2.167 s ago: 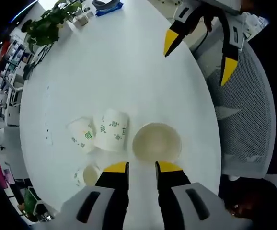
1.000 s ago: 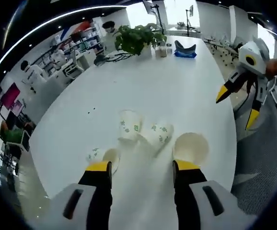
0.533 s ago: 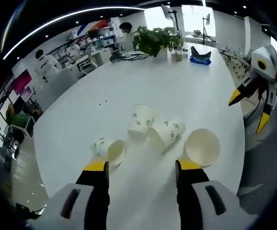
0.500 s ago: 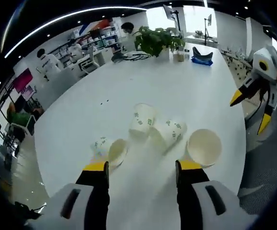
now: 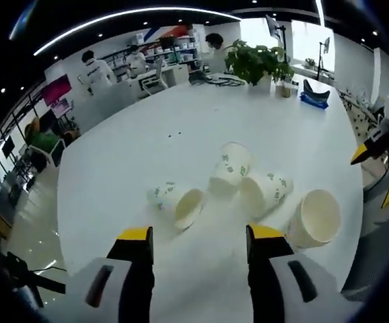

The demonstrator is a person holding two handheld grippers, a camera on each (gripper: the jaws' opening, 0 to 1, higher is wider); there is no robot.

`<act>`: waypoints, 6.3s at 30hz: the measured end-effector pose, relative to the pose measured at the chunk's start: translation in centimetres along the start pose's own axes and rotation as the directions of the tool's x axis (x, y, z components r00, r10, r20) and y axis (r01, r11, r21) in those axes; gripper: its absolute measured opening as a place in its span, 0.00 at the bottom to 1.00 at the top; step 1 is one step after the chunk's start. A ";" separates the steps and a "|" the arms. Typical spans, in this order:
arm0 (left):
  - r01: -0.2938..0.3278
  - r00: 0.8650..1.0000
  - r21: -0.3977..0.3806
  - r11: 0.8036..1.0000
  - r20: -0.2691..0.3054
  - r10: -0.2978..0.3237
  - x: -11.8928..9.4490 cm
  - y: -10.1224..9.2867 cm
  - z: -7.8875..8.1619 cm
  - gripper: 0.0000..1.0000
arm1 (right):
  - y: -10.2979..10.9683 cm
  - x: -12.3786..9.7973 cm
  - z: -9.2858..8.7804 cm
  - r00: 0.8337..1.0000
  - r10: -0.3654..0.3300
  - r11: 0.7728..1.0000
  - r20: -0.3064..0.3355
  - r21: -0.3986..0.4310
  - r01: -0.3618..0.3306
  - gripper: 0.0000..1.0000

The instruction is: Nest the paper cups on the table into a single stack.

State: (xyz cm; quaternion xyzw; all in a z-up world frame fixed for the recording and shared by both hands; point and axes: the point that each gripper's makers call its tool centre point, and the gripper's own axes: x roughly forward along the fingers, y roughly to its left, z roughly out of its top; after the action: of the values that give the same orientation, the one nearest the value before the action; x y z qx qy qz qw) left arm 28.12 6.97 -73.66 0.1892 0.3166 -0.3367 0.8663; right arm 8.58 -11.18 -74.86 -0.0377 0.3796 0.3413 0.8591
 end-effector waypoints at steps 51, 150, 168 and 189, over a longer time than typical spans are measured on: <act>-0.145 0.983 -0.234 0.961 0.073 0.166 10.8 5.2 -1.9 0.37 | -1.9 0.8 -0.6 0.998 -0.064 0.992 -0.009 0.113 0.065 0.68; 0.182 0.983 0.153 0.971 0.010 -0.186 -1.1 -2.0 2.1 0.00 | 2.8 0.6 0.0 1.000 -0.009 1.000 0.020 0.019 0.008 0.74; 0.396 0.918 0.354 0.847 -0.183 -0.352 -2.7 -7.5 2.7 0.00 | 2.5 0.6 0.7 0.998 -0.013 0.999 0.059 0.033 0.011 0.75; 0.560 0.822 0.508 0.655 -0.437 -0.365 -3.0 -11.3 1.9 0.00 | 2.1 0.1 0.3 0.997 -0.019 0.998 0.070 0.054 0.015 0.75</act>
State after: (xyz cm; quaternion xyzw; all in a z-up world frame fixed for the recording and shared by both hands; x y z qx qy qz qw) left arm 19.27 -0.64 -71.56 0.4211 0.3528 -0.6002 0.5813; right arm 7.59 -9.42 -74.33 -0.0060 0.3576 0.3249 0.8755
